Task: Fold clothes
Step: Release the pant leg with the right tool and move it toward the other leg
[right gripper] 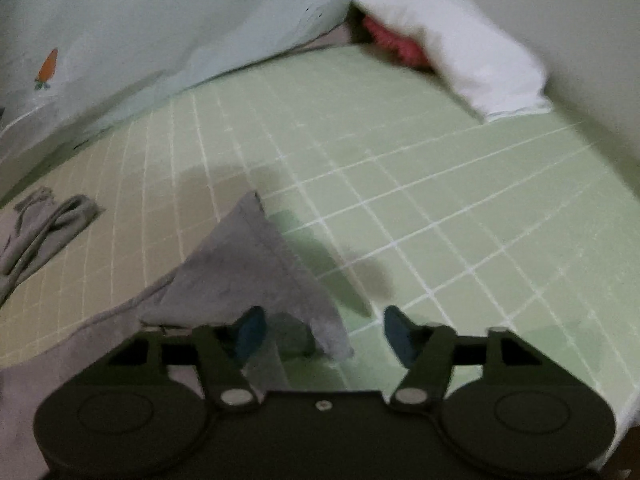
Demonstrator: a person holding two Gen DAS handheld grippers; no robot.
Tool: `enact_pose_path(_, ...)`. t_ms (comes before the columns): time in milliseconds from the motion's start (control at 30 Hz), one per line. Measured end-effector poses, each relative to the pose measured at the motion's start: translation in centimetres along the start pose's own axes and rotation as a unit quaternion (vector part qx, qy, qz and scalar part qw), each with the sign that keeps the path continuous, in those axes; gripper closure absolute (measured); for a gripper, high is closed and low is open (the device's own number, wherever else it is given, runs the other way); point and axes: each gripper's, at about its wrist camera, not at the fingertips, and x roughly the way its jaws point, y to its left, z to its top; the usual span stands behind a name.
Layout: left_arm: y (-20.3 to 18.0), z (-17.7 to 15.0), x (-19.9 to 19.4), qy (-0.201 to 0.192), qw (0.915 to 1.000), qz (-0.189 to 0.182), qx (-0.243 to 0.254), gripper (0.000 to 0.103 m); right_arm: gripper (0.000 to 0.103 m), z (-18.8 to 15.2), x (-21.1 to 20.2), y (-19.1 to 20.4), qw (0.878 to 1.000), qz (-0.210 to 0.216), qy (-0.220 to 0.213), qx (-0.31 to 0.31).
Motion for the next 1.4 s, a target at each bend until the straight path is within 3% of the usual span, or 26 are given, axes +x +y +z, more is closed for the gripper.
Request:
enact_pose_path(33, 0.0, 0.1, 0.1, 0.000, 1.0000, -0.001, -0.008, 0.004, 0.087, 0.3, 0.4, 0.0, 1.000, 0.007, 0.012, -0.011)
enact_pose_path(67, 0.0, 0.1, 0.2, 0.000, 0.9999, 0.001, -0.015, 0.002, 0.098, 0.8, 0.7, 0.3, 0.999, 0.007, 0.018, -0.032)
enact_pose_path(200, 0.1, 0.1, 0.5, -0.004, 0.9992, 0.008, -0.039, 0.000, 0.101, 4.4, 0.9, 1.9, 0.994, 0.002, -0.011, -0.113)
enact_pose_path(300, 0.1, 0.4, 0.6, -0.006, 0.9983, 0.013, -0.056, 0.000, 0.101, 8.7, 0.6, 3.1, 0.991, 0.010, -0.065, -0.118)
enact_pose_path(400, -0.1, 0.8, 0.7, -0.006, 0.9975, 0.016, -0.068, 0.000, 0.101, 11.9, 0.9, 4.5, 0.989, 0.065, -0.096, -0.095)
enact_pose_path(467, -0.2, 0.8, 0.7, -0.005, 0.9973, 0.018, -0.071, 0.000, 0.097, 12.8, 1.7, 5.1, 0.985, 0.129, -0.086, -0.069)
enact_pose_path(500, -0.3, 0.8, 0.7, -0.005, 0.9973, 0.018, -0.070, 0.000, 0.085, 13.0, 2.1, 5.2, 0.982, 0.163, -0.075, -0.058)
enact_pose_path(533, -0.3, 0.8, 0.7, -0.006, 0.9974, 0.017, -0.070, 0.000, 0.067, 12.9, 2.4, 5.1, 0.979, 0.186, -0.066, -0.046)
enact_pose_path(600, -0.3, 0.8, 0.7, -0.008, 0.9975, 0.017, -0.068, 0.000, 0.060, 12.3, 2.3, 4.1, 0.978, 0.195, -0.065, -0.016)
enact_pose_path(667, -0.4, 0.7, 0.7, -0.009, 0.9974, 0.017, -0.069, 0.000, 0.060, 11.4, 2.1, 2.2, 0.982, 0.173, -0.070, 0.014)
enact_pose_path(800, -0.4, 0.8, 0.7, -0.006, 0.9974, 0.017, -0.070, 0.000, 0.059, 9.0, 2.3, -1.9, 0.995, 0.078, -0.051, 0.044)
enact_pose_path(900, -0.5, 1.1, 0.8, -0.004, 0.9973, 0.017, -0.071, 0.000, 0.059, 7.3, 2.8, -3.8, 0.997, 0.051, -0.025, 0.046)
enact_pose_path(1133, -0.5, 1.1, 0.7, -0.003, 0.9975, 0.016, -0.069, 0.000, 0.045, 3.4, 2.2, -5.2, 0.992, 0.053, 0.002, 0.117)
enact_pose_path(1233, -0.5, 1.0, 0.7, -0.006, 0.9975, 0.016, -0.069, 0.000, 0.041, 3.3, 2.8, -4.5, 0.992, 0.059, 0.006, 0.109)
enact_pose_path(1400, -0.7, 0.7, 0.7, -0.015, 0.9974, 0.016, -0.068, 0.000, 0.046, 3.5, 3.3, -2.8, 0.992, 0.090, 0.017, 0.089)
